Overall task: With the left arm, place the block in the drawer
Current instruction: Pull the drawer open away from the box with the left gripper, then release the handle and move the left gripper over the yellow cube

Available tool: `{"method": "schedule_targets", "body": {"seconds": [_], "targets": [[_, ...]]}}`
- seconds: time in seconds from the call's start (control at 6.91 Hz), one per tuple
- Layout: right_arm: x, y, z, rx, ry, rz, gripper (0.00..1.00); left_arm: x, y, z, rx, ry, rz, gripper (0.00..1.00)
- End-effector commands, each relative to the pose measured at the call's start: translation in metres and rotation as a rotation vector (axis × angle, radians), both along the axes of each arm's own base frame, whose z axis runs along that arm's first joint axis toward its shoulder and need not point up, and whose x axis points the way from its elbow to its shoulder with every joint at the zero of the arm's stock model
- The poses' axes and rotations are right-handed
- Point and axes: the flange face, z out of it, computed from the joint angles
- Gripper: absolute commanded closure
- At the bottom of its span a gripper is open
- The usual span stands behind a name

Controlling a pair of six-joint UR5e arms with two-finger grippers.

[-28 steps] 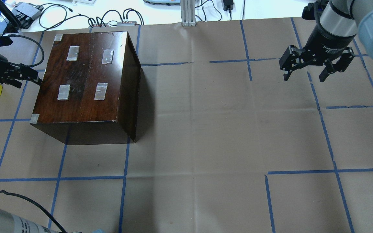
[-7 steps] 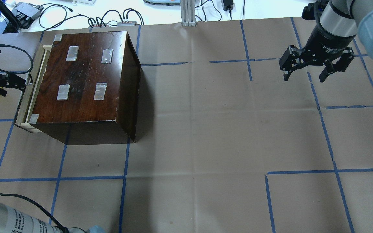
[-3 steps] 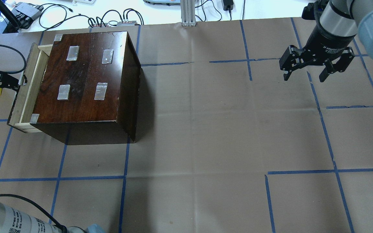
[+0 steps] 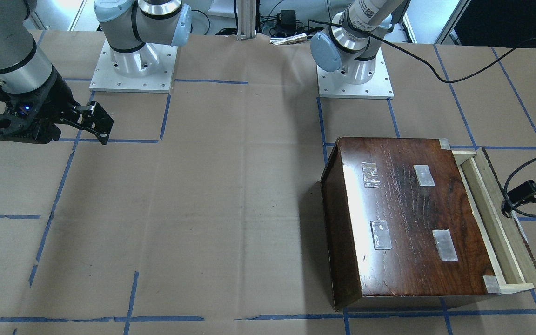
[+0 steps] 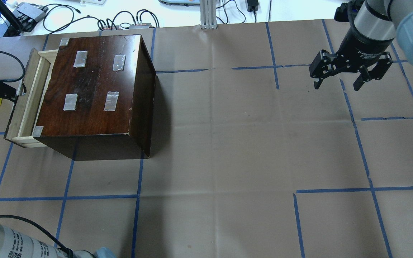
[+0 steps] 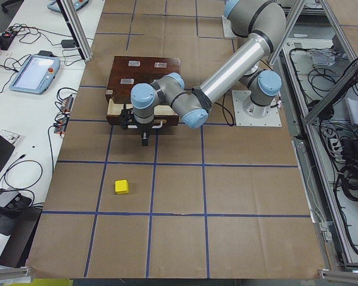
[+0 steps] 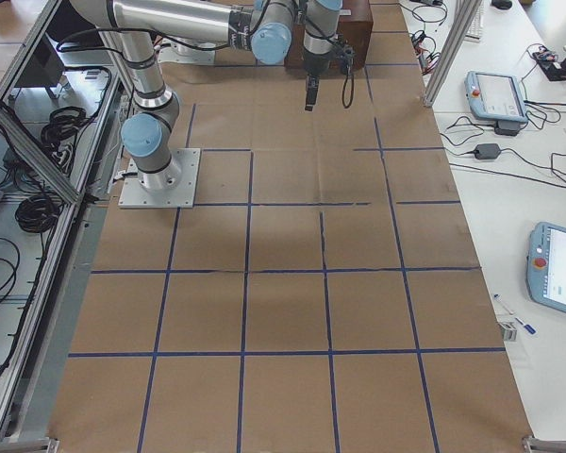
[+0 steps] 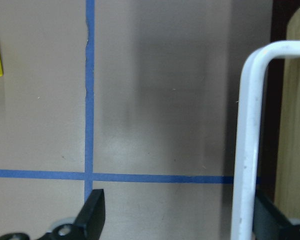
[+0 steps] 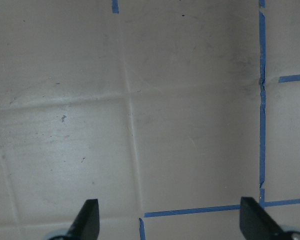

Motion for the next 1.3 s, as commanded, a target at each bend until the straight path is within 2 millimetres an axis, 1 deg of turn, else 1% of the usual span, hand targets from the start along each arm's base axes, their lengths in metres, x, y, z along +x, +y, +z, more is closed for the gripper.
{"method": "schedule_targets", "body": {"seconds": [0.0, 0.14, 0.43, 0.58, 0.87, 1.01, 1.16], "targets": [[0.000, 0.000, -0.001, 0.001, 0.000, 0.000, 0.00, 0.008, 0.003, -0.001, 0.000, -0.001, 0.010, 0.01], [0.000, 0.000, -0.001, 0.001, 0.000, 0.000, 0.00, 0.011, -0.001, -0.003, -0.011, -0.012, 0.010, 0.01], [0.000, 0.000, 0.000, 0.000, 0.000, 0.000, 0.00, 0.020, -0.010, 0.002, -0.023, -0.028, 0.009, 0.01], [0.000, 0.000, -0.001, 0.001, 0.000, 0.000, 0.00, 0.022, -0.010, 0.004, -0.024, -0.031, 0.012, 0.01], [0.000, 0.000, 0.000, 0.000, 0.000, 0.000, 0.00, 0.018, -0.004, 0.016, -0.010, -0.045, 0.016, 0.01], [0.000, 0.000, 0.000, 0.000, 0.000, 0.000, 0.00, 0.018, -0.003, 0.016, -0.007, -0.045, 0.017, 0.01], [0.000, 0.000, -0.001, 0.001, 0.000, 0.000, 0.00, 0.025, 0.000, 0.021, -0.009, -0.056, 0.030, 0.01]]}}
